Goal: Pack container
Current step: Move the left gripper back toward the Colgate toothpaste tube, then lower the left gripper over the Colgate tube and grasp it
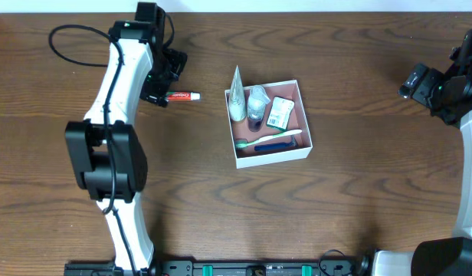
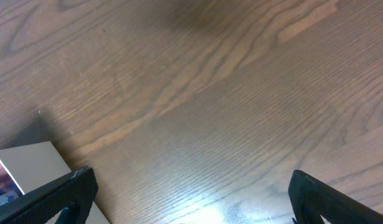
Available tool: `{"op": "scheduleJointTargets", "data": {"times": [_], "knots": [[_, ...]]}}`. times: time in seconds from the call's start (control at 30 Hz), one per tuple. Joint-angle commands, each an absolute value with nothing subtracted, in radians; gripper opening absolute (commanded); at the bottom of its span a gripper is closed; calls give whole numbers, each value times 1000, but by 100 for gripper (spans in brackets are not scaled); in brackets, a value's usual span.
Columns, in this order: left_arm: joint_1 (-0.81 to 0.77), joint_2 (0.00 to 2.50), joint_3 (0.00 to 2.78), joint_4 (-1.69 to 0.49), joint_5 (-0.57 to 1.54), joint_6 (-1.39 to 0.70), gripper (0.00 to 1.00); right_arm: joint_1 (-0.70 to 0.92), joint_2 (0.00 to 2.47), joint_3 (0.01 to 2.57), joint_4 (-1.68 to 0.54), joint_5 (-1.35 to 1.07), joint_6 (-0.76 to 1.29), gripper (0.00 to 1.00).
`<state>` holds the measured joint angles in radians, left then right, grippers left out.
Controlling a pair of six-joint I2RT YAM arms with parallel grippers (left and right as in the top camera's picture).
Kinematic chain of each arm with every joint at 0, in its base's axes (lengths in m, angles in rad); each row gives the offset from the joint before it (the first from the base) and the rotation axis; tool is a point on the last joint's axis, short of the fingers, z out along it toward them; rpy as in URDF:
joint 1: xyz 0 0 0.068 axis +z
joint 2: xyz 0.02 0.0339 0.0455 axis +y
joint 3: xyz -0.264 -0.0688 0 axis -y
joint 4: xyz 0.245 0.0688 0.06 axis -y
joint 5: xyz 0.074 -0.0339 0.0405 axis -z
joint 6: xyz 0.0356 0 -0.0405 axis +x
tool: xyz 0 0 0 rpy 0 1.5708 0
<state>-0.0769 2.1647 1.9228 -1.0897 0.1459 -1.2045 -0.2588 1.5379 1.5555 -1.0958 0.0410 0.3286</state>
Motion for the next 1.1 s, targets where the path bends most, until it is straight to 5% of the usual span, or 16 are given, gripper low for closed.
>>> {"op": "scheduleJointTargets", "data": {"times": [0.0, 0.67, 1.07], "knots": [[-78, 2233, 1922, -1084, 150, -1237, 94, -265, 1541, 1557, -1096, 45, 318, 99], [-78, 2358, 1922, -1027, 114, -1203, 91, -265, 1541, 1557, -1096, 45, 318, 99], [-79, 2359, 1922, -1228, 107, -1086, 91, -265, 1541, 1557, -1096, 44, 318, 99]]}}
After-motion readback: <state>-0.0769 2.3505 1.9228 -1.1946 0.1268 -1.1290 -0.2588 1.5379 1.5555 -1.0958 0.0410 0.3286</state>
